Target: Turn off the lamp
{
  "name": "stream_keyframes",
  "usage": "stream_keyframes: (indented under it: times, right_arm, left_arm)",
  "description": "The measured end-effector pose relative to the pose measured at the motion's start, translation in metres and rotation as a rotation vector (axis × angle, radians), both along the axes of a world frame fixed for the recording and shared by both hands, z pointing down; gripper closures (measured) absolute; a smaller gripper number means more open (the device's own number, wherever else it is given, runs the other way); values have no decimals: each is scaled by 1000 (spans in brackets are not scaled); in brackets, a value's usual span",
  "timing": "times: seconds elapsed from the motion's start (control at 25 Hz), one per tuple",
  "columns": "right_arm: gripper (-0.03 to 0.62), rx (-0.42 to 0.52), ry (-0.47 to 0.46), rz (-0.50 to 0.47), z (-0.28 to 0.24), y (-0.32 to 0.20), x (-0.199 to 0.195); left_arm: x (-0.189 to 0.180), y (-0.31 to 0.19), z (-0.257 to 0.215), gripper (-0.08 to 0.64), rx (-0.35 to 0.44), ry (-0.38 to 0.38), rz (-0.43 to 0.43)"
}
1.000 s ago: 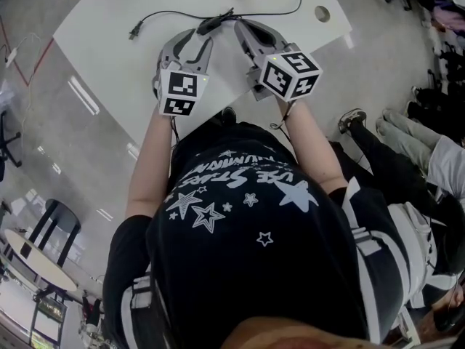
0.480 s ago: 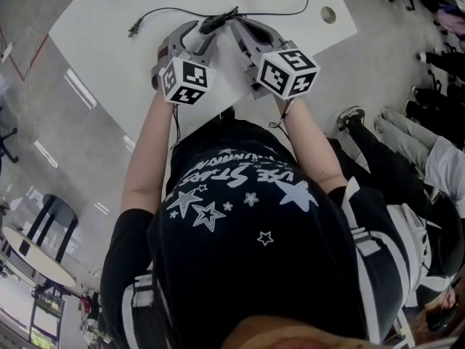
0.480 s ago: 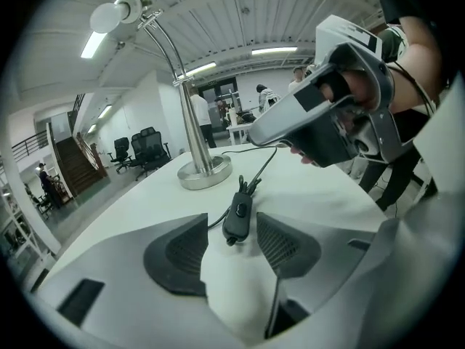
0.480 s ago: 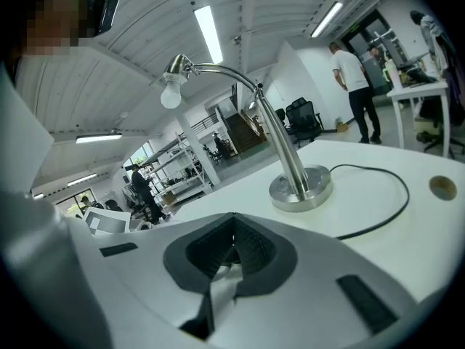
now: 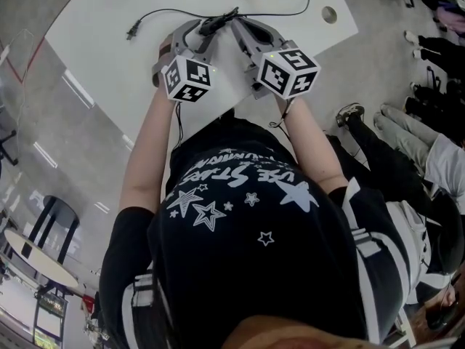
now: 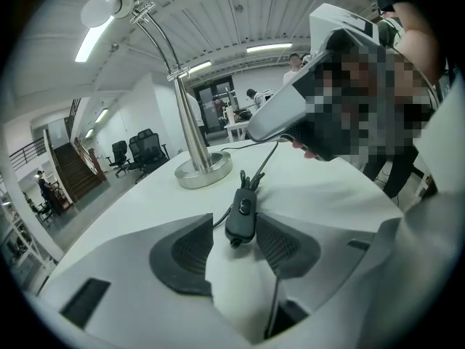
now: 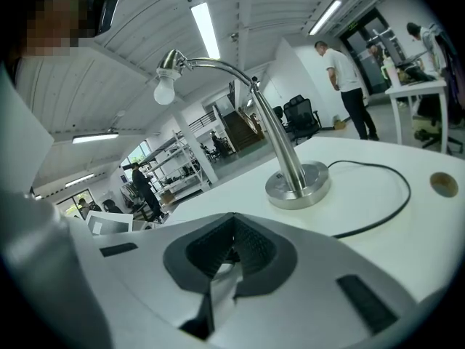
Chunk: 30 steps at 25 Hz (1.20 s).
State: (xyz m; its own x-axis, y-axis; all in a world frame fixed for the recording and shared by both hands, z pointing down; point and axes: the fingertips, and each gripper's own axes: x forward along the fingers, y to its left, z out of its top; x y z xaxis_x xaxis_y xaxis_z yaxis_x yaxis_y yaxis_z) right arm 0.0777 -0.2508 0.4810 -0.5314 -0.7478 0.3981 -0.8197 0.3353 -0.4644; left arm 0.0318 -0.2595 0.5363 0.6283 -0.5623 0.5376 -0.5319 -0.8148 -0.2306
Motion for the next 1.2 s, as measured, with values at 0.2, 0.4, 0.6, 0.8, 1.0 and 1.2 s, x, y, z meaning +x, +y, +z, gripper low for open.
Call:
stream_keyframes:
  times: [0.2, 0.4, 0.6, 0.8, 1.0, 1.2]
  right_arm:
    - [588, -15, 9, -22, 3, 4, -3]
    - [588, -37, 34, -61, 18, 0, -14]
    - [588, -67, 65, -115, 31, -5, -23]
    - [588, -93, 79, -137, 44, -8, -31]
    - [588, -95, 130, -173, 50, -7, -33]
    - [588, -122, 182, -176, 50, -12, -32]
  left_arm:
    - [4, 5, -6, 380, 1, 1, 17]
    - [3, 3, -1, 417, -14, 2, 17]
    - [6, 3, 0, 420, -20, 1, 24]
    - [5, 4, 0, 422, -29, 1, 23]
    - [7, 5, 0, 425, -33, -1, 33]
    - [6, 3, -4, 426, -38, -7, 39]
